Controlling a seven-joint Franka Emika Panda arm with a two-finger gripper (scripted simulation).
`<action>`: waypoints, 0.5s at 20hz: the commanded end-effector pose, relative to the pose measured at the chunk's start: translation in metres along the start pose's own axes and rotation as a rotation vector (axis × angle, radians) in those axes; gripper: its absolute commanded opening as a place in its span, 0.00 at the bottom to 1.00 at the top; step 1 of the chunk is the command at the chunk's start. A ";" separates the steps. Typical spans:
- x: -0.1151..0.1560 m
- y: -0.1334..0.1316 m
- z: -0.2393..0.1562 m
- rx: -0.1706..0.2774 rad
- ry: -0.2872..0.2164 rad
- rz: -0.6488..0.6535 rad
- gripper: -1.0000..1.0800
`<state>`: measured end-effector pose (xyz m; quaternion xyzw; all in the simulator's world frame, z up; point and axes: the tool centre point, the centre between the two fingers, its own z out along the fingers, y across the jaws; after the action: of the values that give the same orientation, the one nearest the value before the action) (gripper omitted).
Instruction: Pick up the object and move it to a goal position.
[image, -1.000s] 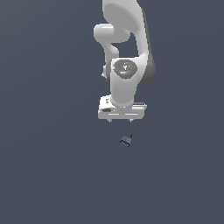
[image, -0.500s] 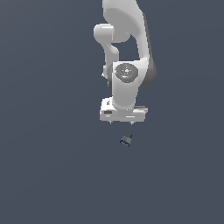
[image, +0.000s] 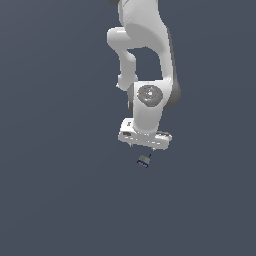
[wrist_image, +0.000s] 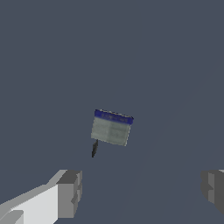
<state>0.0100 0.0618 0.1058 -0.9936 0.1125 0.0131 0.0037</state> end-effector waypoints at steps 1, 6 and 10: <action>0.003 -0.006 0.010 0.000 0.006 0.055 0.96; 0.007 -0.015 0.027 -0.001 0.016 0.142 0.96; 0.009 -0.020 0.036 -0.001 0.022 0.190 0.96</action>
<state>0.0208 0.0781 0.0732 -0.9804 0.1967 0.0039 0.0009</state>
